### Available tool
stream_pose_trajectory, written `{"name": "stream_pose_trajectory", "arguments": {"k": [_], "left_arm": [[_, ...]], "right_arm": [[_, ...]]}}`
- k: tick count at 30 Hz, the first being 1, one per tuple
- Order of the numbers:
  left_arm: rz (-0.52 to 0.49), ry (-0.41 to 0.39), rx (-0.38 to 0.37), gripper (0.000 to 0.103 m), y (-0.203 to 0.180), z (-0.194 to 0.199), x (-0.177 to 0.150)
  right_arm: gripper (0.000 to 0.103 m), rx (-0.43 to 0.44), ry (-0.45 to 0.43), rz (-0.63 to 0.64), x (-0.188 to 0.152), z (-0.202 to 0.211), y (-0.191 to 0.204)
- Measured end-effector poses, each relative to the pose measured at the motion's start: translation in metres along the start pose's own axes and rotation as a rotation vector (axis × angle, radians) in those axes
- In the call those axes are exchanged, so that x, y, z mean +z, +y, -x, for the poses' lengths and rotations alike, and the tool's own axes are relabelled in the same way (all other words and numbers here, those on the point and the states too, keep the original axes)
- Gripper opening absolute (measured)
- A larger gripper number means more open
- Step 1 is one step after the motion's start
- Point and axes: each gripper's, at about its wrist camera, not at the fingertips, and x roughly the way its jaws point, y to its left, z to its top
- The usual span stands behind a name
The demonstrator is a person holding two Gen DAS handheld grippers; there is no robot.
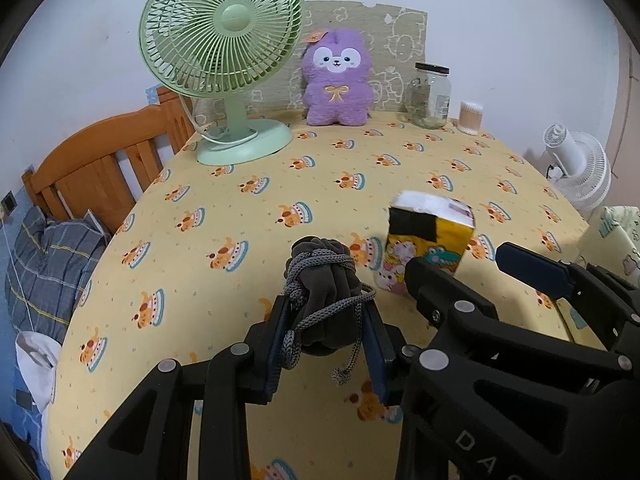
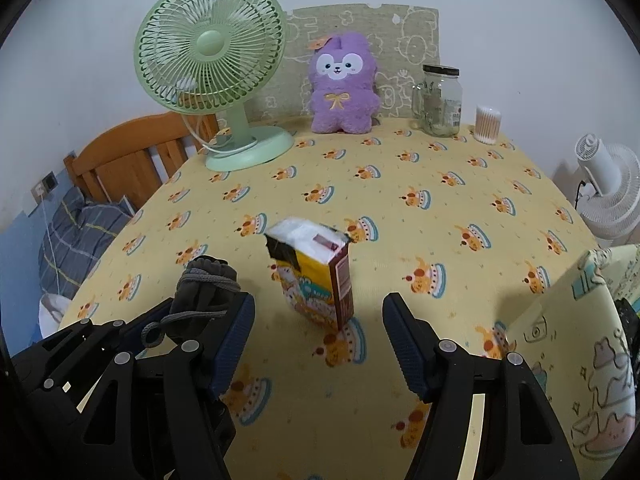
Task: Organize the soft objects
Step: 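Grasp the grey cord bundle with the left tool while the right tool approaches the juice carton, then grasp the juice carton with the right tool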
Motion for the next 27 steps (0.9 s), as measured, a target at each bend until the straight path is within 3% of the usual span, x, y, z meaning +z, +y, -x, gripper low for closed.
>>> {"name": "stream_pose_trajectory", "arguments": {"k": [10, 14, 19, 27], "left_arm": [[0.019, 0.033, -0.003, 0.035, 0.006, -0.020, 0.005], [0.023, 0.046, -0.008, 0.035, 0.006, -0.026, 0.005], [0.017, 0.051, -0.005, 0.035, 0.006, -0.028, 0.005], [-0.005, 0.036, -0.020, 0.035, 0.001, -0.020, 0.002]], "right_arm": [[0.069, 0.015, 0.007, 0.001, 0.009, -0.022, -0.001], [0.057, 0.045, 0.033, 0.008, 0.008, -0.031, 0.000], [0.033, 0.055, 0.051, 0.009, 0.007, -0.033, 0.000], [0.027, 0.025, 0.037, -0.003, 0.003, -0.021, -0.004]]}}
